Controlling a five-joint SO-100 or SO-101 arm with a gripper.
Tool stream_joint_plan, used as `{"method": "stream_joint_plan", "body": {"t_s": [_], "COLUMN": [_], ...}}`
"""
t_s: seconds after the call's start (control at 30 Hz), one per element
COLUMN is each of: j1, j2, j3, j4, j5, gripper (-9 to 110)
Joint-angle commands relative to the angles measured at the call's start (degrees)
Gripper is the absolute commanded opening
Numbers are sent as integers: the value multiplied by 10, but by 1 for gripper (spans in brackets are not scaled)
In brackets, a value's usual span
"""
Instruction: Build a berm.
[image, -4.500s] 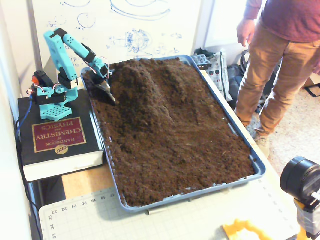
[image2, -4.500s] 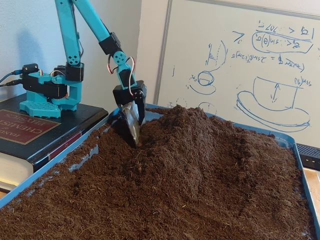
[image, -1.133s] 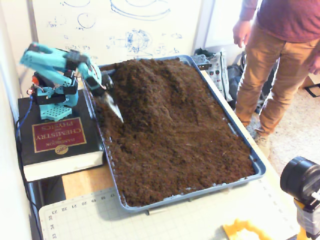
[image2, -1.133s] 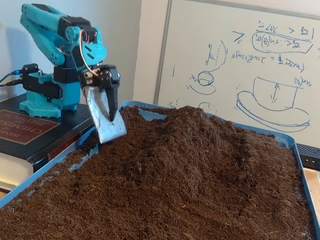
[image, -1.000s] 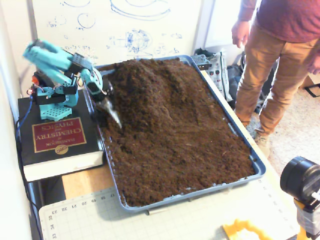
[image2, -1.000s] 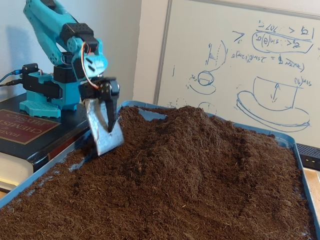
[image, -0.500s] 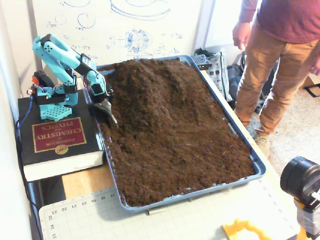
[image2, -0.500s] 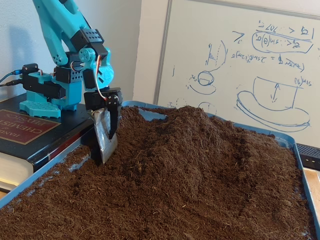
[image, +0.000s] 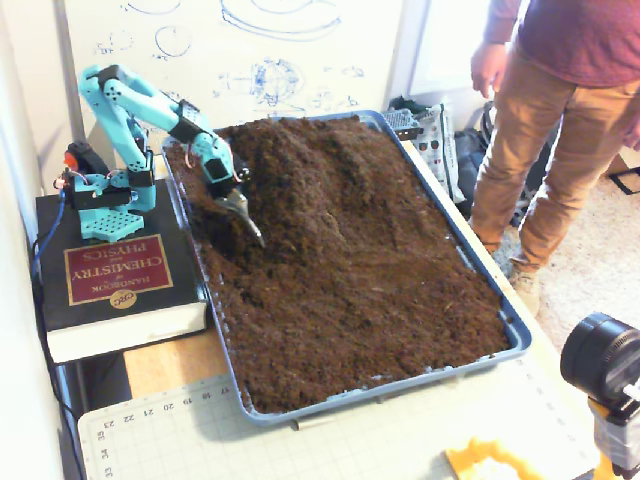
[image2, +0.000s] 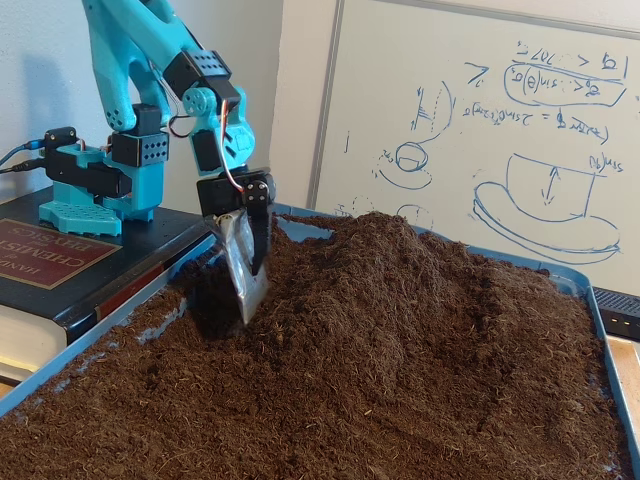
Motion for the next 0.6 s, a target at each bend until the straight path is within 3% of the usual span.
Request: {"method": "stream_joint_plan", "body": {"t_s": [0.0, 0.57], "j1": [1, -1], "j2": [-12, -94], "j3": [-76, -192], "j4": [-9, -6], "j5": [5, 7], "gripper": [0, 0]}}
